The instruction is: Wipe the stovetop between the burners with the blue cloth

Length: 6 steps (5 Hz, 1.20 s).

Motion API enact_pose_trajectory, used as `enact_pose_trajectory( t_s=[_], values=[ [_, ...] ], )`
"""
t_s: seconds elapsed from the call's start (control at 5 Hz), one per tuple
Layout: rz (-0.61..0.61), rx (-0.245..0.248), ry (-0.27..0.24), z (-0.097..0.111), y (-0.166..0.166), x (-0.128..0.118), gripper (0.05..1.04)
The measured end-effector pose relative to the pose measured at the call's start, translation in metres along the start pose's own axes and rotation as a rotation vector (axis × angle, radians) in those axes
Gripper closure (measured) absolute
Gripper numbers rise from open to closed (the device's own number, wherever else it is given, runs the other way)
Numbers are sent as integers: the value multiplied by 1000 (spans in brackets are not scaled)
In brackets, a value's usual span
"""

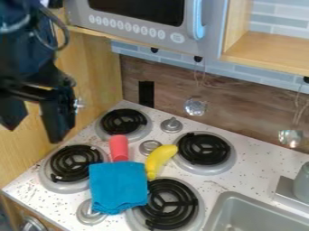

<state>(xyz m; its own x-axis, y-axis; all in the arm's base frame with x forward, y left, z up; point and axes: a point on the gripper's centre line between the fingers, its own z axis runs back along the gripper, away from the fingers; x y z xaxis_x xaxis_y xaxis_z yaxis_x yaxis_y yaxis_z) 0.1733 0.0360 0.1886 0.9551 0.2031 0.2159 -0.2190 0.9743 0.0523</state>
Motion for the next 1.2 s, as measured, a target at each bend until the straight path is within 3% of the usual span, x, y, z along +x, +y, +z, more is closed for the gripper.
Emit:
enact_pose_trajectory(
  t_s=[0.2,0.4,0.6,1.0,1.2],
  values=[
    [94,16,-67,-40,18,28,83],
    [122,-55,-85,-78,22,52,83],
    [137,-119,-61,-115,16,66,83],
    [139,-54,-30,-198,-3,101,83],
    [135,-29,-30,-221,0,108,83]
  ],
)
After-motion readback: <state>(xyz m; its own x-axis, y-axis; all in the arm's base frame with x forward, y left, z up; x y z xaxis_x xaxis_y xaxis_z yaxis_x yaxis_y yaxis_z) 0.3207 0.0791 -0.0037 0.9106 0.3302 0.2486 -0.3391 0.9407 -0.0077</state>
